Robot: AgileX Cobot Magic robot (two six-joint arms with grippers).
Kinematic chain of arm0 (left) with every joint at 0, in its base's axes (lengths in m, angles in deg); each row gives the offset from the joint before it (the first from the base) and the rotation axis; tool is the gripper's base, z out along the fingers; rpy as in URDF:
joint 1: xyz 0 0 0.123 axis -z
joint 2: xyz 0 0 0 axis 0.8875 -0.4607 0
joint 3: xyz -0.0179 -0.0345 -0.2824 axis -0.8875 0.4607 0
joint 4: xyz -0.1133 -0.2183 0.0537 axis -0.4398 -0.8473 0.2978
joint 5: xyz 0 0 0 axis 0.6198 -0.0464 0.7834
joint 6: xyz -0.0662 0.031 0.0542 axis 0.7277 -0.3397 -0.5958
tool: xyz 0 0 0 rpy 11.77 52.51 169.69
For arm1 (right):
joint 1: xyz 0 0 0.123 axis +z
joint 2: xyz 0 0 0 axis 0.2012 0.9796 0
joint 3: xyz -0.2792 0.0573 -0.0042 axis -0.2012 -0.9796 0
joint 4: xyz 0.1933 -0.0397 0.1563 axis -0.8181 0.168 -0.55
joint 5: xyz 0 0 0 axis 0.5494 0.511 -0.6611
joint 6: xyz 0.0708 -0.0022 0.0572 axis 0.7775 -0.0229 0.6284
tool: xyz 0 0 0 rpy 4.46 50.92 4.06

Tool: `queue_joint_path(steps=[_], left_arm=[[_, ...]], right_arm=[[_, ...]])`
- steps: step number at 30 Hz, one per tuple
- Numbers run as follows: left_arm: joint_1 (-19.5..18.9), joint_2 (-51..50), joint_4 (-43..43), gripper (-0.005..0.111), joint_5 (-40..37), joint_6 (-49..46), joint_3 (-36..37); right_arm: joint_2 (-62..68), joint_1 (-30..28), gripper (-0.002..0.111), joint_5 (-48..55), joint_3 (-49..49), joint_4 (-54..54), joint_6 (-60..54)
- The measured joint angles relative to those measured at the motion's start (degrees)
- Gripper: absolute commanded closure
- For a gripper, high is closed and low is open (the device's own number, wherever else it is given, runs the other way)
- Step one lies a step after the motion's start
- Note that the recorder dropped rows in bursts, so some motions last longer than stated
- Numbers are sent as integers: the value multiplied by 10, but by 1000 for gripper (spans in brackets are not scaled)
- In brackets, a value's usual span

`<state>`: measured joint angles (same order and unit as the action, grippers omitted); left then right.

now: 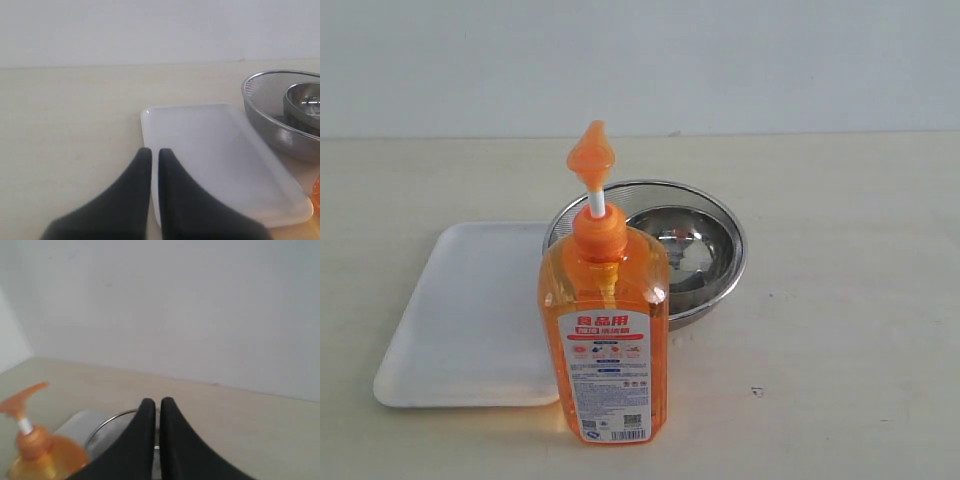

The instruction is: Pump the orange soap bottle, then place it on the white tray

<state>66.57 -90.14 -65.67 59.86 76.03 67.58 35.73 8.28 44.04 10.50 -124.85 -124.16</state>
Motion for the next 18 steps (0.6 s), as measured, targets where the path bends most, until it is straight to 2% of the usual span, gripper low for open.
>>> queue_joint_path(steps=[2,4,7,9,13,18], left_arm=[[0,0,0,102,0,0,0],[0,0,0,102,0,0,0],[0,0,0,102,0,0,0],[0,0,0,102,0,0,0],[0,0,0,102,0,0,0],[0,0,0,102,0,-1,0]], right_arm=[[108,0,108,97,6,-104,-175],[210,0,108,177,6,-153,-305],[368,0,108,312,7,-194,-479],[448,0,108,340,7,-208,-552],[535,0,108,345,7,-262,-587],[547,0,108,347,17,-236,-589]])
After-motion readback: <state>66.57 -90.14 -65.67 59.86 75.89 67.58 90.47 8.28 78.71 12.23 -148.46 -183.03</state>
